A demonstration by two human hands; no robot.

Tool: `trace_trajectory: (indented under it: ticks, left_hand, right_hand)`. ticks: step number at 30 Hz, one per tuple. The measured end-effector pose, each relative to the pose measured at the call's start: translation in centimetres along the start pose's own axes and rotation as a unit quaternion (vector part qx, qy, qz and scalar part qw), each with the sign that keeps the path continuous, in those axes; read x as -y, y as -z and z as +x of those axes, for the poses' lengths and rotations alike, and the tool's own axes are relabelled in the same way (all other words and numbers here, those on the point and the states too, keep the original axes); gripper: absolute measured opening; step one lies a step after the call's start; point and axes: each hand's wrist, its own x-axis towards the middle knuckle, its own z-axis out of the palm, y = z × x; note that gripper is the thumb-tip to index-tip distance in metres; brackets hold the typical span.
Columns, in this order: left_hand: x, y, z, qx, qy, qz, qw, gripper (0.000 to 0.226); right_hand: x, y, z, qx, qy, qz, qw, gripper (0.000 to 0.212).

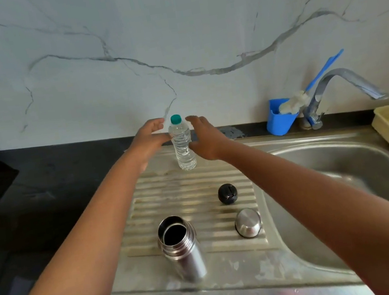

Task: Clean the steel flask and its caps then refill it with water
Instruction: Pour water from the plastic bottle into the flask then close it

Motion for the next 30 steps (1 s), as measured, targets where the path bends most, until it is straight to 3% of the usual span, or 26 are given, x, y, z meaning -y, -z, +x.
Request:
trace_trajectory:
  ticks: [5, 11, 15, 19, 23, 30]
  left_hand:
    - [0.1, -1.7, 3.5, -0.014, 0.010, 0.035, 0.999, 0.057]
    - [0.3, -3.0, 3.4, -0.108, -0.052, 0.154, 0.981, 0.047]
    - [0.4, -3.6, 2.5, -0.083, -0.048, 0.125, 0.987, 0.043]
    - [0.2, -3.9, 0.8, -0.054, -0.054, 0.108, 0.991, 0.036]
    - [-2.3, -2.7, -1.4, -0.026, -0.059, 0.071, 0.995, 0.030]
    - [-8.1, -3.9, -8.1, 0.033, -0.064, 0.041, 0.997, 0.032]
  right_hand:
    - [-0.2, -1.1, 2.2, -0.012, -0.033, 0.011, 0.999, 0.075]
    - [-0.3, -1.7, 2.2, -0.052, -0.020, 0.029, 0.998, 0.054]
    - [-0.6, -2.0, 1.7, -0.073, 0.015, 0.006, 0.997, 0.058]
    - [-0.4, -1.9, 0.7, -0.122, 0.038, -0.002, 0.992, 0.045]
    - [0.4, 0.4, -1.7, -0.144, 0.095, 0.070, 0.982, 0.041]
    - [1.9, 7.7, -8.3, -0.096, 0.122, 0.181, 0.971, 0.036]
